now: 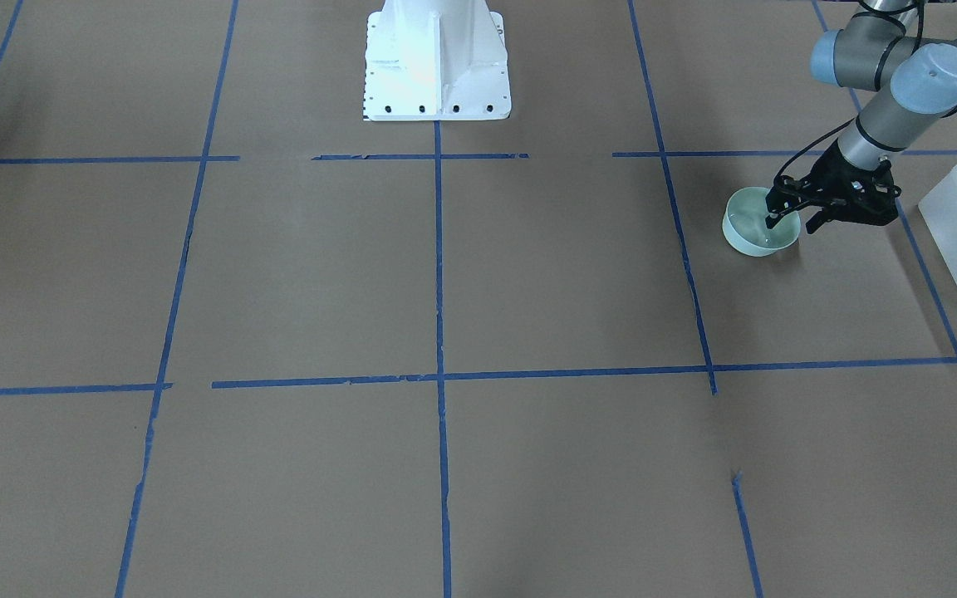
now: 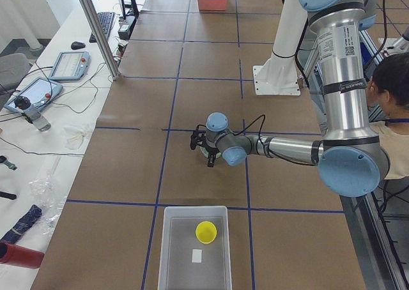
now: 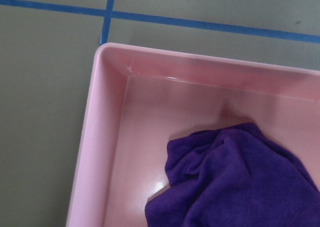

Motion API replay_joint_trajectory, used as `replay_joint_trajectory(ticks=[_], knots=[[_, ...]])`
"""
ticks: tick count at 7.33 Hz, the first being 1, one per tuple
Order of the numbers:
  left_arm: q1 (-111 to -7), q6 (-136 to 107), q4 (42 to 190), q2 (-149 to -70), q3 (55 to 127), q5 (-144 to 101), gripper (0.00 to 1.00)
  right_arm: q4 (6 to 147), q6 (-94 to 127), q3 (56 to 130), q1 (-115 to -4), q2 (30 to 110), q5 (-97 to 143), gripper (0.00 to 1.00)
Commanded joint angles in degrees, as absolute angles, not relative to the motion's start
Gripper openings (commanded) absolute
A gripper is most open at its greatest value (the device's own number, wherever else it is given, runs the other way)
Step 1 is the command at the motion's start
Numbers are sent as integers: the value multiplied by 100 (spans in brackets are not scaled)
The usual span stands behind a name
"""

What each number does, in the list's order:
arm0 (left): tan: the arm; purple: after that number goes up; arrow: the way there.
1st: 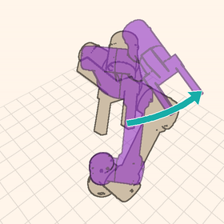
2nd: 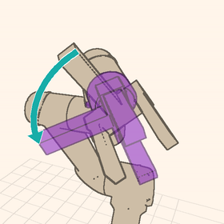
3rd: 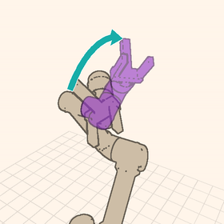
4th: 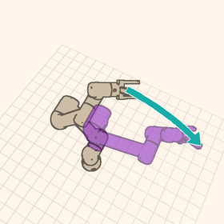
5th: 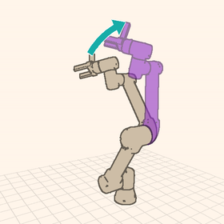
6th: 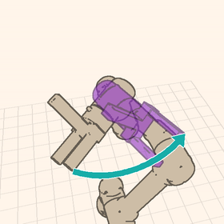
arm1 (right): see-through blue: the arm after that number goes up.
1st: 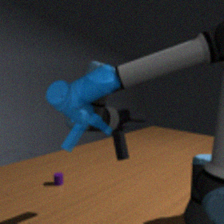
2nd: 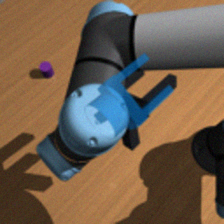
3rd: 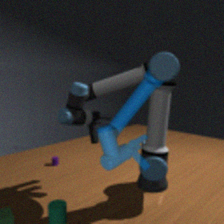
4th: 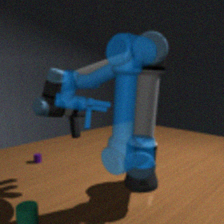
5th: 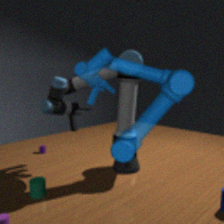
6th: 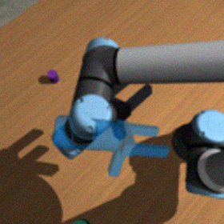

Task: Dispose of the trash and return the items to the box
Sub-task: 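Grasp the pale green bowl rim with the left gripper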

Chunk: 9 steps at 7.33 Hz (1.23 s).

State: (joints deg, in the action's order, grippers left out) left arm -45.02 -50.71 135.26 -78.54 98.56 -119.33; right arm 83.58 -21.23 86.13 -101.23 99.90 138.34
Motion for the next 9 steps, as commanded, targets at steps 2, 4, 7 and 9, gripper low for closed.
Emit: replay_joint_trajectory(ticks=[2,4,7,9], knots=[[-4325,-5071,13526,-7866,9853,-11778,30,8358,-2118,8613,-10081,10002,13834,100],[-4307,-5071,13526,-7866,9853,-11777,0,8358,-2118,8613,-10064,10011,13834,100],[-4411,-5045,13553,-7727,10454,-11812,0,8358,-2118,8613,-10046,10011,13895,100],[-5075,-4461,13553,-7262,11108,-11952,0,8358,-2109,8613,-10037,10011,13913,100]])
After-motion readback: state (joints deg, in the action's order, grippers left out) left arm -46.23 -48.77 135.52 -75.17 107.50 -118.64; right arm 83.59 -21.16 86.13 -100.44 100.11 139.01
